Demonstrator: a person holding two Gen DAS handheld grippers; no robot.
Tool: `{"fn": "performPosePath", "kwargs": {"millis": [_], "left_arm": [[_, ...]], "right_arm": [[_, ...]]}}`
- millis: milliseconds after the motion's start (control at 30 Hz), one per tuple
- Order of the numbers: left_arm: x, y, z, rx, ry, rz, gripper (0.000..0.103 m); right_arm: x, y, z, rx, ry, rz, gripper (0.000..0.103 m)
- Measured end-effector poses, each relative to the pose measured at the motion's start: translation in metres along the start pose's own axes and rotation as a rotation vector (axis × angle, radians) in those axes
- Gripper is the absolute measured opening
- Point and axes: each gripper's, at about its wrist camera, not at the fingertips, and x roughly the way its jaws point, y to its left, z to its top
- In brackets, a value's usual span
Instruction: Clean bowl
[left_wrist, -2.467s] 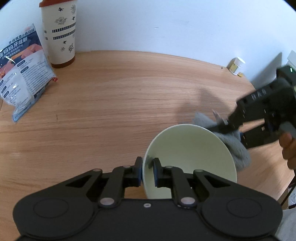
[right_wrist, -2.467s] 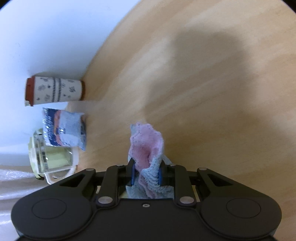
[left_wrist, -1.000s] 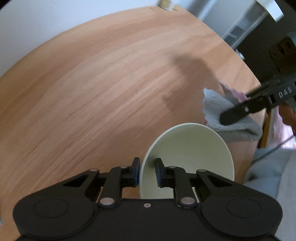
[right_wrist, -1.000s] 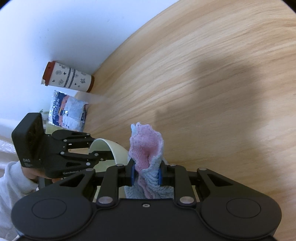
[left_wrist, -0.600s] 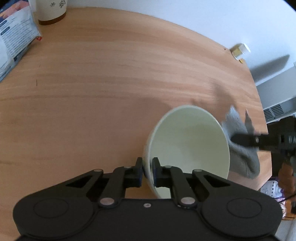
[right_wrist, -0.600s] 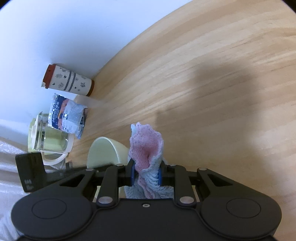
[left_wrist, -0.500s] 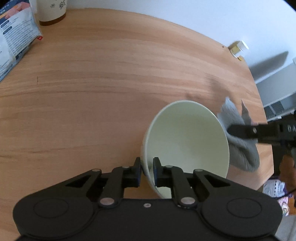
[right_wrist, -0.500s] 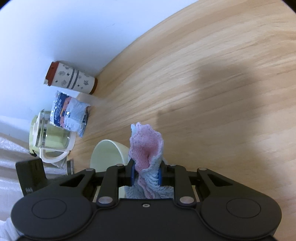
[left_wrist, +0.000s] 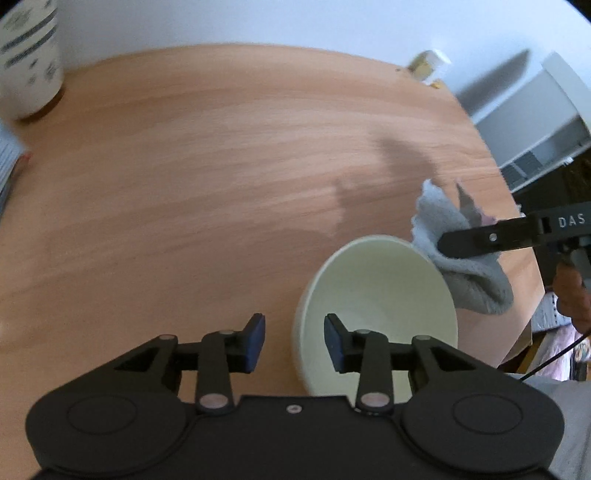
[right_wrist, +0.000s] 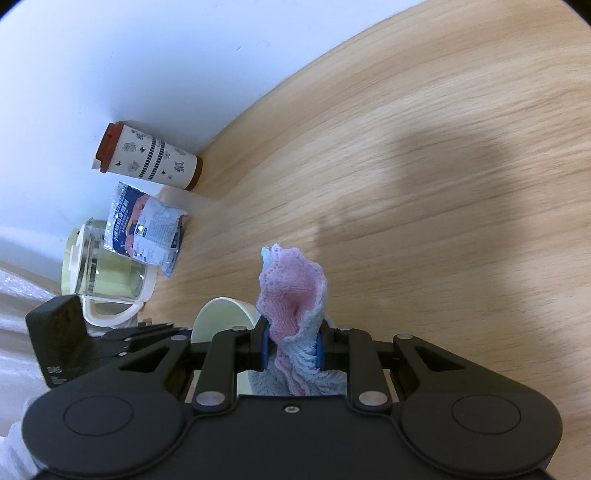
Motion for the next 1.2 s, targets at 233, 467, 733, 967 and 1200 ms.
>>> {"fn": "performPosePath", "kwargs": {"millis": [233,467,733,967,1200], "left_arm": [[0.005,-0.005,0.0,0.039,0.008,-0.018,0.01],[-0.001,-0.018,-0.015,0.079,-0.09,0.011,0.007],[-0.012,-0.03,-0.034,0.046,-0.23,0.044,0.009],[-0.037,-0.042,-0.041,0.068,-0.329,0.053,0.014],[-0.041,-0.051,-0.05,0.056,-0.378,0.034,0.015]], "right_arm": [[0.003,-0.003,0.005,0.037,0.002,0.017,0.025],[0.011,-0.003,0.018,0.084,-0.006,0.02,0.025],[0.027,0.025,0.039,0.034,0.024,0.055,0.025],[0.036,0.045,0.047,-0.004,0.096,0.067,0.026],[0.039,0.049,0.043,-0.013,0.159,0.025,0.024]]}}
